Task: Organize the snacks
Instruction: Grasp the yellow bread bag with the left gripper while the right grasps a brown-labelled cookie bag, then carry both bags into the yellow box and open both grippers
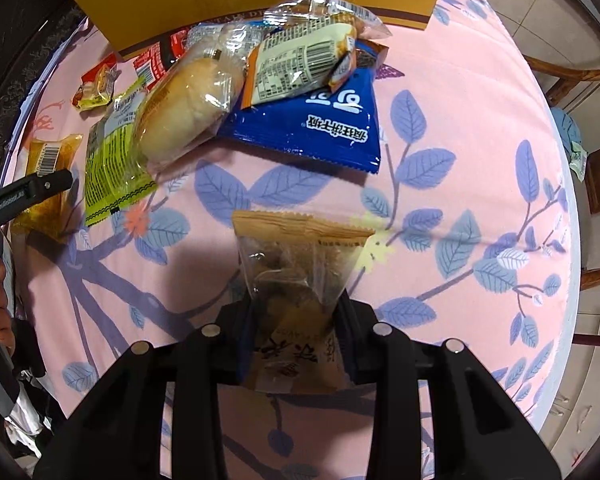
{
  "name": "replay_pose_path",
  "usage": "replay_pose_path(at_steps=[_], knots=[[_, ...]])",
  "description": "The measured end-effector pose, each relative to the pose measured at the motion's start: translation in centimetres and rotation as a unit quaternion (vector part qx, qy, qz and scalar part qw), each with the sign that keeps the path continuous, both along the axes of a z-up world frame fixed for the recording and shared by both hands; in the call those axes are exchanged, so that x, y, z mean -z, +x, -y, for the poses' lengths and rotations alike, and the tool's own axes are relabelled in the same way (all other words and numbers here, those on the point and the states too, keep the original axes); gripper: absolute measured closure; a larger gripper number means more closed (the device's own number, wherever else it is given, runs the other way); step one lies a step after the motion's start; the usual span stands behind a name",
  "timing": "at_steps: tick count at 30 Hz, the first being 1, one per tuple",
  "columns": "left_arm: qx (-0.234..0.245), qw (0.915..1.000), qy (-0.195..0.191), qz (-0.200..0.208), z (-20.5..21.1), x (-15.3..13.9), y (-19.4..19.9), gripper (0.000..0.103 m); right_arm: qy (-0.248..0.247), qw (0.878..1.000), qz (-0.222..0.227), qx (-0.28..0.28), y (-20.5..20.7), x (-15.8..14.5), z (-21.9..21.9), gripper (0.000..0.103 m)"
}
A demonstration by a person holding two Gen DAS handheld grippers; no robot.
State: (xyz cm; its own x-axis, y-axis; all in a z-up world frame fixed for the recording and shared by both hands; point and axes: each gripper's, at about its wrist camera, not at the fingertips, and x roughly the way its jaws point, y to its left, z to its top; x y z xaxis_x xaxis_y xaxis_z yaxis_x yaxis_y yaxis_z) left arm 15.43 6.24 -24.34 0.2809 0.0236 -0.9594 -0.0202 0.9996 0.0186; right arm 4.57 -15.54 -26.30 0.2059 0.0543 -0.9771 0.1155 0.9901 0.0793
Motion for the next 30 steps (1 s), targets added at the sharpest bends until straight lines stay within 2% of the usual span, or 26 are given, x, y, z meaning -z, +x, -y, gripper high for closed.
replay_pose_path(at_steps=[1,3,4,5,9,16,21,23,29,30], knots=[[-0.004,1.0000,0.000,-0.004,-0.1,0.2,0.1,0.019,0.000,1.000,-0.001,-0.003,0.0,0.1,-0.3,0.067],[-0.019,0.9997,0.006,-0.012,-0.5,0.7,0.4,0.035,0.001,1.000,-0.002,-0.009,0.3,0.1,-0.9,0.067],[-0.026,0.9996,-0.007,-0.012,-0.8,0.7,0.5,0.038,0.003,1.000,-0.002,-0.011,0.4,0.1,-1.0,0.067],[-0.030,0.9995,-0.007,-0.010,-0.9,0.5,0.6,0.047,0.006,1.000,-0.002,-0.013,0.4,0.1,-0.9,0.067],[-0.028,0.9996,0.006,-0.005,-1.1,0.0,0.7,0.055,0.020,1.000,-0.005,-0.020,0.9,0.2,-0.1,0.067],[-0.029,0.9991,0.001,0.032,-1.4,-4.3,-1.0,0.057,0.038,0.999,-0.003,-0.012,0.6,0.1,2.5,0.067],[-0.034,0.9974,-0.034,0.054,-2.3,-8.2,-3.6,0.057,0.054,0.999,0.005,-0.003,0.2,-0.2,4.1,0.067],[-0.025,0.9967,-0.037,0.067,-1.7,-9.9,-4.5,0.057,0.057,0.998,0.013,-0.002,0.0,-0.7,5.0,0.067],[0.000,0.9940,-0.053,0.096,0.3,-13.2,-5.4,0.057,0.058,0.996,0.063,0.003,-0.5,-4.0,7.8,0.068],[0.002,0.9935,-0.056,0.099,0.9,-13.4,-5.3,0.057,0.056,0.996,0.073,0.003,-0.5,-4.9,8.1,0.072]])
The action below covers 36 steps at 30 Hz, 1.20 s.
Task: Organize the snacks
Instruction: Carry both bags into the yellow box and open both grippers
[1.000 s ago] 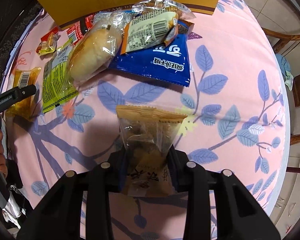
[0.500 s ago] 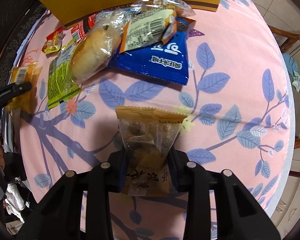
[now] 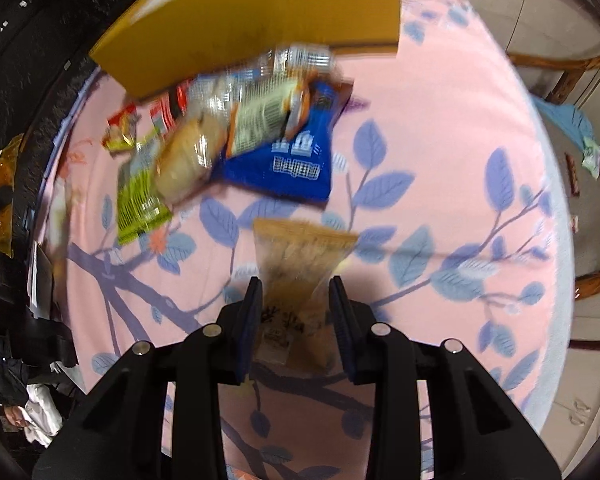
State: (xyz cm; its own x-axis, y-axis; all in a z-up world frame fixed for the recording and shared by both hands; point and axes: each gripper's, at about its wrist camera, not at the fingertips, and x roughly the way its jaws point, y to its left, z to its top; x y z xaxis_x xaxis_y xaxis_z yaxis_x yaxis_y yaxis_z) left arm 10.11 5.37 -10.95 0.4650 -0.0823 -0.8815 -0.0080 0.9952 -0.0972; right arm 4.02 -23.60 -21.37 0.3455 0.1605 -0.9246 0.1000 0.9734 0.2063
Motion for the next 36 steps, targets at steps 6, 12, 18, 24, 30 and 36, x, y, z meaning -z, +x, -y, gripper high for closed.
replay_pose_path(at_steps=[6,12,18,24,30,36], knots=[[0.026,0.9995,-0.005,0.015,2.7,-1.0,0.1,0.057,-0.002,1.000,0.006,-0.002,-0.4,-0.5,1.3,0.088],[0.041,0.9992,-0.001,0.001,3.5,0.0,-1.0,0.057,0.008,1.000,-0.011,0.025,-0.9,1.1,0.5,0.038],[0.038,0.9991,-0.005,-0.019,3.2,1.2,-1.6,0.057,0.006,1.000,-0.020,0.008,0.9,2.3,-2.1,0.030],[0.041,0.9989,-0.013,-0.019,2.9,1.0,-1.7,0.057,-0.023,0.999,-0.034,-0.025,0.6,3.1,-3.1,0.075],[0.046,0.9989,-0.011,-0.003,3.6,-0.4,-1.1,0.057,0.007,0.999,0.044,0.011,-0.5,-3.1,0.0,0.075],[0.055,0.9983,-0.003,0.019,5.6,-2.7,0.6,0.057,0.026,0.992,0.116,0.037,0.2,-9.0,2.0,0.075]])
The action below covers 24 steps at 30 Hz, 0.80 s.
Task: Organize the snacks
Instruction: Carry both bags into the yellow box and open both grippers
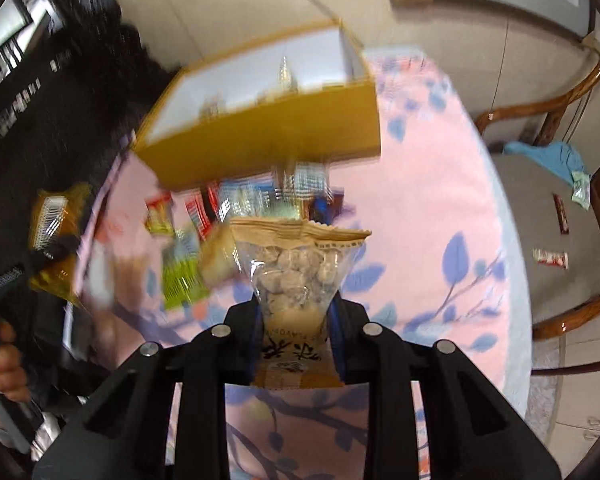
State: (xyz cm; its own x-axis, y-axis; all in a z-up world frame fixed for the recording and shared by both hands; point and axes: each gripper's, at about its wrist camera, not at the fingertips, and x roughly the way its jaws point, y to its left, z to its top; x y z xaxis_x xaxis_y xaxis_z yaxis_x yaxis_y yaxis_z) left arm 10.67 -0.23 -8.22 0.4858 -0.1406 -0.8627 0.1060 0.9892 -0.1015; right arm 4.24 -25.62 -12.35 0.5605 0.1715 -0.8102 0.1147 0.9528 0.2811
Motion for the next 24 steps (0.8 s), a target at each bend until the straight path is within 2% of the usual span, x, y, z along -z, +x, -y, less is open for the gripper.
replay_pose_path(at_steps=[9,16,24], knots=[[0.022,0.9992,-0.002,0.032,3.1,-3.4,2.9,0.057,0.006,0.998,0.069,0.002,3.1,-5.7,1.1,0.075],[0.023,0.9977,0.001,0.064,5.2,-6.3,8.8,0.057,-0.006,0.995,0.102,-0.021,8.3,-8.7,1.1,0.074],[0.020,0.9967,0.011,0.077,7.7,-6.8,15.8,0.057,-0.025,0.994,0.101,-0.038,16.7,-9.3,1.4,0.074]])
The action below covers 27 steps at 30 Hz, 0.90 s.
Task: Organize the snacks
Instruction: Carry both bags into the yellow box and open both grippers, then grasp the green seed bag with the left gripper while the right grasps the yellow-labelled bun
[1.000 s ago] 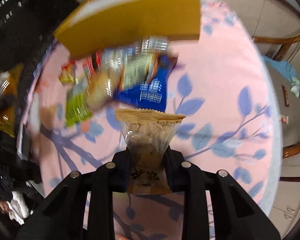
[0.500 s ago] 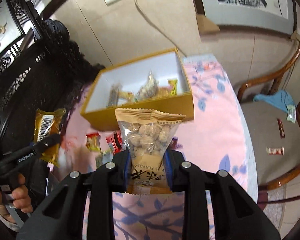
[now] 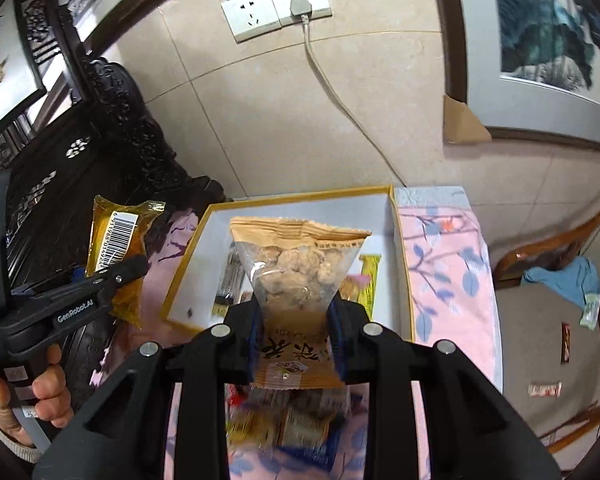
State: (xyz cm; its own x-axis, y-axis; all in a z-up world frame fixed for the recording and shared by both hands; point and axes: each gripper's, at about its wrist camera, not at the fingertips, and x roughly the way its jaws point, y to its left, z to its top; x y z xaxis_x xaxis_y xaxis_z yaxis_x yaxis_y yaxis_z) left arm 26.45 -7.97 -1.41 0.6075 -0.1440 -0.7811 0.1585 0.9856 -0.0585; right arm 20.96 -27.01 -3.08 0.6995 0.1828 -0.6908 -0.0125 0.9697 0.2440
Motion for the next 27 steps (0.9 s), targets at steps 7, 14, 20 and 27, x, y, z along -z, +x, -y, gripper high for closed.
replay_pose_path(at_steps=[7,14,20,27], knots=[[-0.009,0.9998,0.018,0.004,1.7,0.2,4.5,0.033,0.001,1.000,-0.011,-0.003,5.1,0.6,0.4,0.071],[-0.027,0.9987,-0.009,0.043,0.6,-1.8,3.7,0.005,-0.010,1.000,0.019,0.014,3.6,-0.5,0.9,0.041],[-0.025,0.9985,-0.018,0.044,-0.1,-2.4,2.0,0.005,0.013,1.000,0.011,0.019,1.9,-0.2,1.3,0.041],[-0.028,0.9978,-0.005,0.060,-1.9,-1.1,-2.1,0.002,0.055,0.998,-0.004,0.026,-2.4,2.3,1.6,0.041]])
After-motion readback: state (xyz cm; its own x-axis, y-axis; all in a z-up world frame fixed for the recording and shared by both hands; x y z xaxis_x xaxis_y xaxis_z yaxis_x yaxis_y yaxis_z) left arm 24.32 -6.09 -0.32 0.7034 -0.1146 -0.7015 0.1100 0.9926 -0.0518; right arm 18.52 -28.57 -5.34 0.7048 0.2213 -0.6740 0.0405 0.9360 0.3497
